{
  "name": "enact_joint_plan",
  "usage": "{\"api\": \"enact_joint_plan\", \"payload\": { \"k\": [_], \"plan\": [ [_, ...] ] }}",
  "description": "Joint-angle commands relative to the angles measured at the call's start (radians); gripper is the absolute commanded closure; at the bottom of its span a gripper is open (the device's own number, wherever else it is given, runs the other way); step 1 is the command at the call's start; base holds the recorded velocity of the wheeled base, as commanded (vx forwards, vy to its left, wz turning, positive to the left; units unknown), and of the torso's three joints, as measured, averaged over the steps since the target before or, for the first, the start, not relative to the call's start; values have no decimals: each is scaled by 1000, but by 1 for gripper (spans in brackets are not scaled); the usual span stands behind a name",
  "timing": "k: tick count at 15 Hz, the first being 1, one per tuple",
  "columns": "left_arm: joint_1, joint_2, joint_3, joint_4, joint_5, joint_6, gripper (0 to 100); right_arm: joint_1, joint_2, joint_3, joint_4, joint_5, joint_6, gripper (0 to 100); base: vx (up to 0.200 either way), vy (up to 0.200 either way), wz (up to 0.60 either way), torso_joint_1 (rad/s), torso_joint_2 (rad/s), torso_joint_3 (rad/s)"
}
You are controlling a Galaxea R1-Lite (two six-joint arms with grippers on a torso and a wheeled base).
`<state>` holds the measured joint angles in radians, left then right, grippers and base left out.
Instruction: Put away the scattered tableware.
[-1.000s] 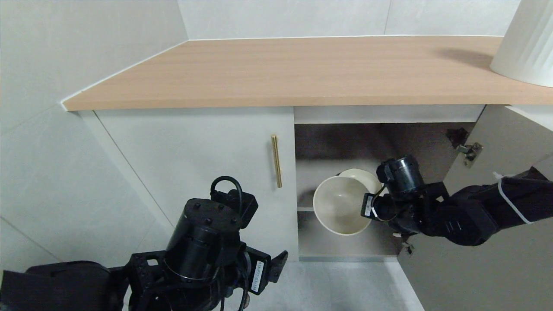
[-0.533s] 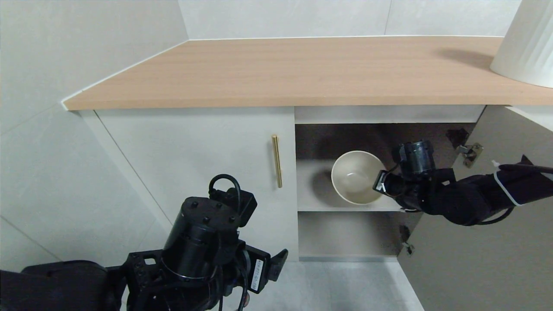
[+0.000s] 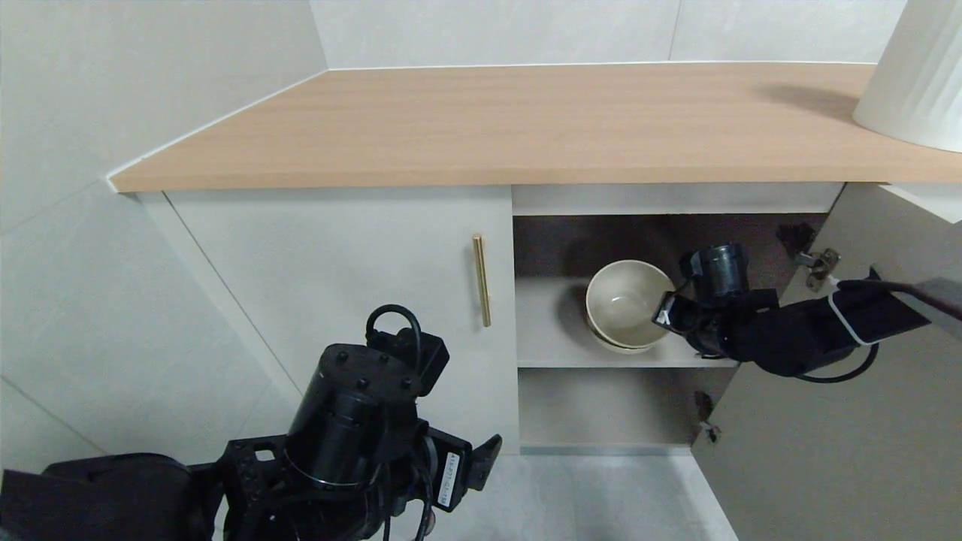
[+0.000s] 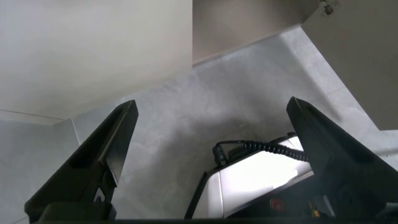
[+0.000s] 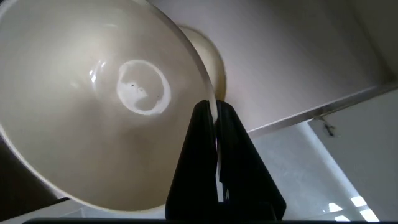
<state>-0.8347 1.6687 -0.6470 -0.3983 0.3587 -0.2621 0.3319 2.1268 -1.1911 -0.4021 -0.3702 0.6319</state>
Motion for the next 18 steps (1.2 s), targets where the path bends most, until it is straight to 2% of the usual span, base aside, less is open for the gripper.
{"api": "enact_joint_plan", "payload": {
  "k": [1,9,10,16,18],
  "plan": [
    [0,0,0,-1,0,0,0,-8,30,-13,-1,2,-1,100,0,0,0,0,0,0],
    [0,0,3,-1,0,-2,0,-8,71,-35,-4,2,0,100,0,0,0,0,0,0],
    [0,0,3,-1,0,-2,0,-10,74,-41,-4,2,0,0,0,0,0,0,0,0],
    [2,-4,1,-1,0,-2,0,-8,67,-41,-4,2,2,0,0,0,0,0,0,0],
    [23,-18,-3,-4,0,-8,0,-8,33,-28,6,8,0,0,0,0,0,0,0,0]
  ]
}}
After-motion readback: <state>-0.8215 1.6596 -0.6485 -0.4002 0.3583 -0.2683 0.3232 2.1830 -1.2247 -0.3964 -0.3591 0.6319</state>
